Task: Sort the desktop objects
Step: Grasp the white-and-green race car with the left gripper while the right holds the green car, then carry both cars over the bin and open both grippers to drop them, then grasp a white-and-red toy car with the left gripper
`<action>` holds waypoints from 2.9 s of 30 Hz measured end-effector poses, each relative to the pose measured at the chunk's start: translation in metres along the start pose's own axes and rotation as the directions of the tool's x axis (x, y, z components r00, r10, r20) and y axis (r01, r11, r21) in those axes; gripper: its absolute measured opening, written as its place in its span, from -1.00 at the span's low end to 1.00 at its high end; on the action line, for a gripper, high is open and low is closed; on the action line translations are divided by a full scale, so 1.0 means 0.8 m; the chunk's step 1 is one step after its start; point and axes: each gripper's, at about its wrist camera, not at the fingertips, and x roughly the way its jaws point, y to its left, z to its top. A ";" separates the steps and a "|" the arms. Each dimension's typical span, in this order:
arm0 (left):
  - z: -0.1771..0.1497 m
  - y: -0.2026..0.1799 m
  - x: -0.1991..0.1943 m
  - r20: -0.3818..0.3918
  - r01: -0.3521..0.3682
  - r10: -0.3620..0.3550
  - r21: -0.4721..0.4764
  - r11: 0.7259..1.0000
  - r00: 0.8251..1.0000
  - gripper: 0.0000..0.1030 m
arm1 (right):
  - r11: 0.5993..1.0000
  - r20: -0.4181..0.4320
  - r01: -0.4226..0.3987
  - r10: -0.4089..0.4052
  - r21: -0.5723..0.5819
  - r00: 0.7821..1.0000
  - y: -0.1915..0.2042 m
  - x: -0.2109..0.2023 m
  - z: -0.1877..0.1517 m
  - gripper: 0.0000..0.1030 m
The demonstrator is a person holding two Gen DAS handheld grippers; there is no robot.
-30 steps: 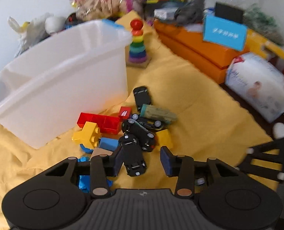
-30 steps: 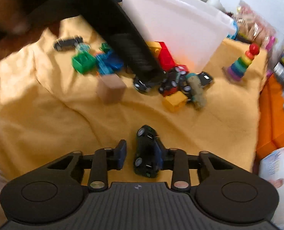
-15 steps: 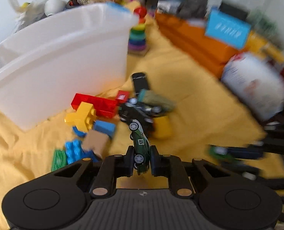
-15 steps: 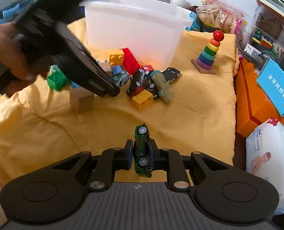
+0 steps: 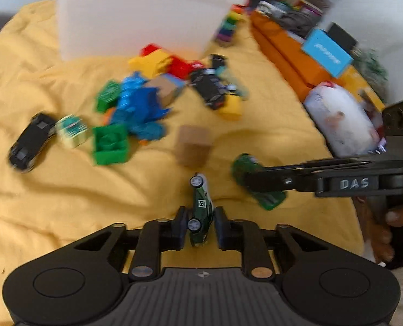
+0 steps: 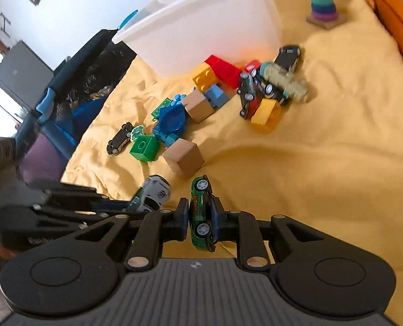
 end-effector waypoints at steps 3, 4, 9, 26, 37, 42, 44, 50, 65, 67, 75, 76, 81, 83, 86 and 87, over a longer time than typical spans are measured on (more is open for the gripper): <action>-0.003 0.008 -0.013 0.033 -0.059 0.059 -0.011 0.998 0.998 -0.36 | 0.997 -0.004 -0.015 0.015 0.070 1.000 -0.013 0.007 -0.001 -0.56; -0.005 0.008 -0.018 0.040 -0.090 0.089 0.007 0.996 0.995 -0.35 | 0.995 0.000 -0.022 0.022 0.098 1.000 -0.019 0.006 -0.001 -0.49; -0.003 -0.008 -0.023 0.051 -0.164 0.159 0.113 0.980 0.986 -0.18 | 0.994 0.034 0.054 -0.058 0.091 0.998 -0.029 -0.006 0.001 -0.37; -0.006 -0.048 0.020 -0.011 -0.285 0.301 0.297 0.911 0.954 -0.37 | 0.891 0.015 0.310 -0.323 -0.333 0.946 0.037 0.026 -0.018 -0.31; 0.070 -0.057 -0.047 0.187 -0.330 0.285 0.291 0.898 0.940 -0.37 | 0.877 0.137 0.334 -0.305 -0.344 0.942 0.056 -0.009 0.026 -0.36; 0.163 -0.052 -0.083 0.356 -0.428 0.323 0.273 0.861 0.877 -0.37 | 0.841 0.299 0.374 -0.268 -0.391 0.916 0.074 -0.036 0.097 -0.36; 0.200 -0.048 -0.094 0.417 -0.460 0.334 0.253 0.851 0.846 -0.37 | 0.840 0.356 0.380 -0.244 -0.387 0.902 0.080 -0.044 0.132 -0.36; 0.288 -0.026 -0.073 0.451 -0.499 0.371 0.207 0.841 0.812 -0.37 | 0.829 0.464 0.409 -0.212 -0.380 0.860 0.100 -0.038 0.223 -0.35; 0.298 0.033 -0.009 0.312 -0.515 0.464 0.102 0.851 0.829 -0.10 | 0.855 0.345 0.399 -0.284 -0.332 0.895 0.078 0.032 0.260 -0.33; 0.291 0.031 -0.021 0.330 -0.531 0.475 0.102 0.841 0.816 -0.03 | 0.851 0.375 0.404 -0.273 -0.335 0.886 0.084 0.019 0.257 -0.32; 0.209 0.011 -0.086 0.373 -0.422 0.364 0.086 0.902 0.853 0.30 | 0.872 0.423 0.362 -0.206 -0.330 0.883 0.098 -0.029 0.221 -0.14; 0.192 0.009 -0.091 0.363 -0.383 0.332 0.077 0.921 0.871 0.33 | 0.873 0.421 0.361 -0.208 -0.327 0.883 0.100 -0.033 0.212 -0.12; 0.121 0.015 -0.072 0.262 -0.310 0.292 0.028 0.950 0.920 0.38 | 0.873 0.420 0.370 -0.221 -0.317 0.880 0.096 -0.036 0.159 0.10; 0.094 0.019 -0.056 0.218 -0.320 0.303 0.049 0.946 0.928 0.38 | 0.863 0.391 0.394 -0.259 -0.317 0.883 0.091 -0.024 0.140 0.11; 0.059 0.022 -0.033 0.117 -0.322 0.310 0.108 0.941 0.944 0.34 | 0.870 0.308 0.386 -0.293 -0.307 0.905 0.076 -0.005 0.108 0.11; 0.047 0.024 -0.030 0.106 -0.313 0.303 0.107 0.944 0.947 0.34 | 0.871 0.277 0.385 -0.305 -0.306 0.911 0.072 0.002 0.099 0.11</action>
